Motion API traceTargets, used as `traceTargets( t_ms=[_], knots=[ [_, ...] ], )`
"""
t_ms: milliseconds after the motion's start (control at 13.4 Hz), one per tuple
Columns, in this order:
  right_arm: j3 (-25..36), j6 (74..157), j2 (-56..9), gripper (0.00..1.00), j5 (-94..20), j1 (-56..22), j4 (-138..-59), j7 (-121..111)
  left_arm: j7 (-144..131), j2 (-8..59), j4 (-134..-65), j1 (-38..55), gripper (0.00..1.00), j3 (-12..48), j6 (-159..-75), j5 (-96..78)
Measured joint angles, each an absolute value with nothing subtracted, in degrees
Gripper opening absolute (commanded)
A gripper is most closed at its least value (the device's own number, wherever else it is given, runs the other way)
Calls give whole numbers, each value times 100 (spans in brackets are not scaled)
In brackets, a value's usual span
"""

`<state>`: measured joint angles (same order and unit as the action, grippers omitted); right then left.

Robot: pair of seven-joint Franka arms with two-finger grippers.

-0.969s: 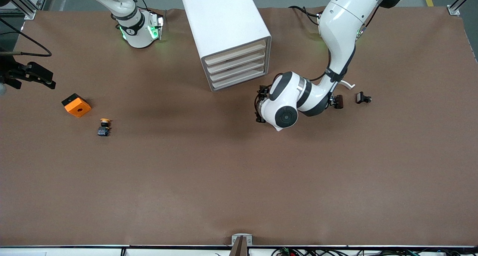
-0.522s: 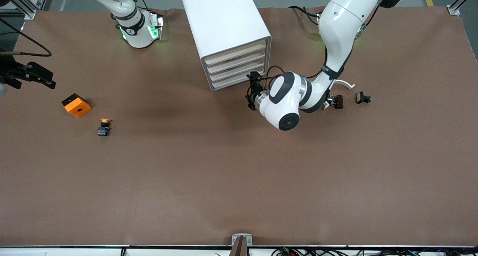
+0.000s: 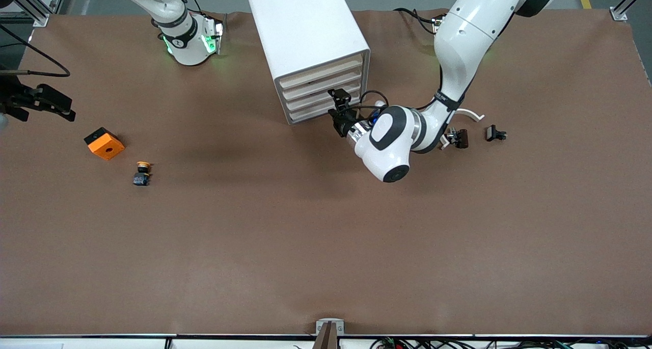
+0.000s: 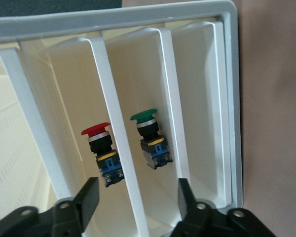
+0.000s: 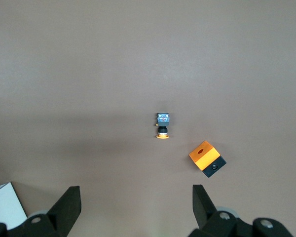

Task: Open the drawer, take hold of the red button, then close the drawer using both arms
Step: 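Grasp the top drawer front with the left gripper, then pull the top drawer open with the left gripper while the right gripper reaches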

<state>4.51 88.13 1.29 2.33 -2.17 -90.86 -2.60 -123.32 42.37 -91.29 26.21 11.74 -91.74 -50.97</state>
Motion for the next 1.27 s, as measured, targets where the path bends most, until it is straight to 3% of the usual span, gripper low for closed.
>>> traceTargets(
  t_ms=[298, 522, 820, 1118, 1268],
  knots=[
    [451, 8813, 130, 100, 233, -217, -9070, -260, -12657, 4426, -9128, 2648, 56, 1181, -8922, -5353],
    [447, 8813, 129, 100, 233, -226, -9070, -260, -12820, 4428, -9122, 2691, 44, 1188, -8758, -5378],
    [439, 8813, 129, 100, 233, -369, -9071, -260, -12868, 4469, -9122, 2854, 39, 1193, -8738, -5382],
    [439, 8813, 115, 100, 233, -426, -9076, -259, -12911, 4519, -9122, 2928, 6, 1192, -8738, -5384],
    [438, 8813, 85, 100, 233, -462, -9083, -259, -12972, 4535, -9122, 2919, 0, 1186, -8737, -5385]
  ],
)
